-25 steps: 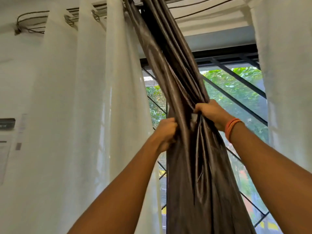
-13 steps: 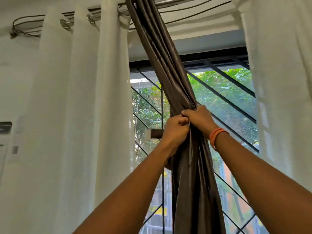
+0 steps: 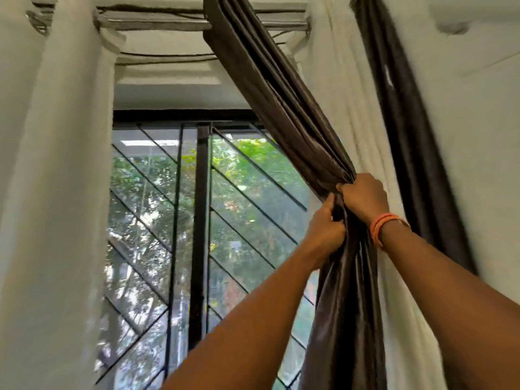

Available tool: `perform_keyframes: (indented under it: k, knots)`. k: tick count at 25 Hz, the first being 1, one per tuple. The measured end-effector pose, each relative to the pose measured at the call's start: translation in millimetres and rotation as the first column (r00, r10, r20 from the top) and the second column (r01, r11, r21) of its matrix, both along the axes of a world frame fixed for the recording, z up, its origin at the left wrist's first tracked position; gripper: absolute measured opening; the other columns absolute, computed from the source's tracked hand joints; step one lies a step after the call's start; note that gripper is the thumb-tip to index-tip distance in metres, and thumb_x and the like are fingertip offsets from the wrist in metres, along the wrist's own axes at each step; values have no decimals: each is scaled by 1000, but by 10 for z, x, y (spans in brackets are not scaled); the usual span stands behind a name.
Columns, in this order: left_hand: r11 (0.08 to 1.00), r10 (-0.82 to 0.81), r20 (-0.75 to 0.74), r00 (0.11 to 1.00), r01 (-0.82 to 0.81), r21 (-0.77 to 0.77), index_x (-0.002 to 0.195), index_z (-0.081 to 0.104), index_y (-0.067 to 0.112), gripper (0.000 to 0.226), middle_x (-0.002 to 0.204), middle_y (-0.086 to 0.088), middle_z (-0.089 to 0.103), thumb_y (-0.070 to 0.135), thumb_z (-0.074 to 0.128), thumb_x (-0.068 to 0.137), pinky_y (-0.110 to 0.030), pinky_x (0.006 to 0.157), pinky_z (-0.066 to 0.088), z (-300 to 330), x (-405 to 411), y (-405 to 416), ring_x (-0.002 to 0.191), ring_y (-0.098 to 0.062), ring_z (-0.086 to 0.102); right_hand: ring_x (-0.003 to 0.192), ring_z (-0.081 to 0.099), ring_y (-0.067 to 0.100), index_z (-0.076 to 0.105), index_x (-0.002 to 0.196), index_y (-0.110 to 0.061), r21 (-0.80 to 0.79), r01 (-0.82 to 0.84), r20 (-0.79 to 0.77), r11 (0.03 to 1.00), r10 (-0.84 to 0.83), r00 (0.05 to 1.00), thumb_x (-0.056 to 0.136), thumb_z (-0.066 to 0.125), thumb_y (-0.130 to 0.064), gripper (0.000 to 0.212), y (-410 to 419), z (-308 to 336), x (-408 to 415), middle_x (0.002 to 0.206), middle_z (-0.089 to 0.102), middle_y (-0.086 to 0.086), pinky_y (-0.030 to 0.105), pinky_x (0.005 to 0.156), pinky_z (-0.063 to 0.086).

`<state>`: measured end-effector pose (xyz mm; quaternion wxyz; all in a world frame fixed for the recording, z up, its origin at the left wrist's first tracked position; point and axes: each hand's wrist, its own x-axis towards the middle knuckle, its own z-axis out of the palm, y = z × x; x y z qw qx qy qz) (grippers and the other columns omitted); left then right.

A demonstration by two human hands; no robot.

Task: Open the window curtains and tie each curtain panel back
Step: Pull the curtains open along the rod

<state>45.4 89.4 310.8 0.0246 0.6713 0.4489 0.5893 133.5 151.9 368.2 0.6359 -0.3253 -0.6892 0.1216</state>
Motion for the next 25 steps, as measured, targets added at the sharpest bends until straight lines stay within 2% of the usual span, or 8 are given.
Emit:
perform_keyframes:
  k: [5,8,13,17,19,21,23,25]
  knots:
    - [996,-85,27,996,86,-25,146,38,30,65,140,-3,54,12,59,87,-30,107,39,-62,873,599,121,-9,50,106,60,44,66,115,0,-22,118,-66,993,-119,991,91,60,-30,39,409,-23,873,116,64,28,44,89,48]
    - [994,-95,-14,995,94,-65,143,36,44,71,143,-1,52,13,55,82,-42,112,38,-98,1143,805,129,-19,50,113,55,43,65,114,-9,-130,182,-128,975,-199,972,89,60,-38,38,569,-76,1111,120,63,21,53,101,37]
    - [997,-25,-22,999,23,-79,144,43,25,77,136,-9,58,20,47,68,-40,105,44,-159,977,754,123,-27,55,109,59,40,63,109,-11,-107,85,-67,991,-92,994,86,60,-42,38,591,-245,932,114,65,18,53,98,44]
    - [989,88,7,996,-87,-121,124,62,11,56,113,-14,69,11,46,70,-44,88,56,-188,559,712,100,-31,65,116,54,40,41,130,-12,28,185,1,982,-185,983,84,69,-41,62,424,-452,537,133,52,15,56,98,42]
    - [982,129,4,992,-127,-138,117,65,9,52,106,-16,70,8,45,69,-47,83,57,-191,398,613,94,-32,66,118,50,42,28,141,-14,199,360,25,912,-372,928,81,73,-39,79,319,-521,369,140,42,17,58,94,39]
    - [974,152,-10,988,-152,-166,120,61,9,52,107,-17,68,5,47,70,-48,81,57,-249,223,469,95,-33,65,114,46,40,29,142,-16,441,487,14,754,-548,836,76,75,-33,83,182,-576,176,137,41,18,55,90,36]
    - [970,136,-3,991,-133,-202,124,55,9,50,106,-17,67,-4,49,76,-49,79,56,-338,13,203,90,-30,64,109,47,36,46,129,-16,665,506,-59,549,-637,769,75,71,-21,60,53,-628,-90,128,47,17,49,89,30]
    - [969,115,37,993,-104,-223,124,54,8,49,102,-16,65,-13,48,80,-47,75,56,-419,-294,-151,86,-30,63,102,51,34,58,105,-15,765,445,-84,466,-614,785,78,65,-13,28,-150,-669,-438,114,54,14,45,87,26]
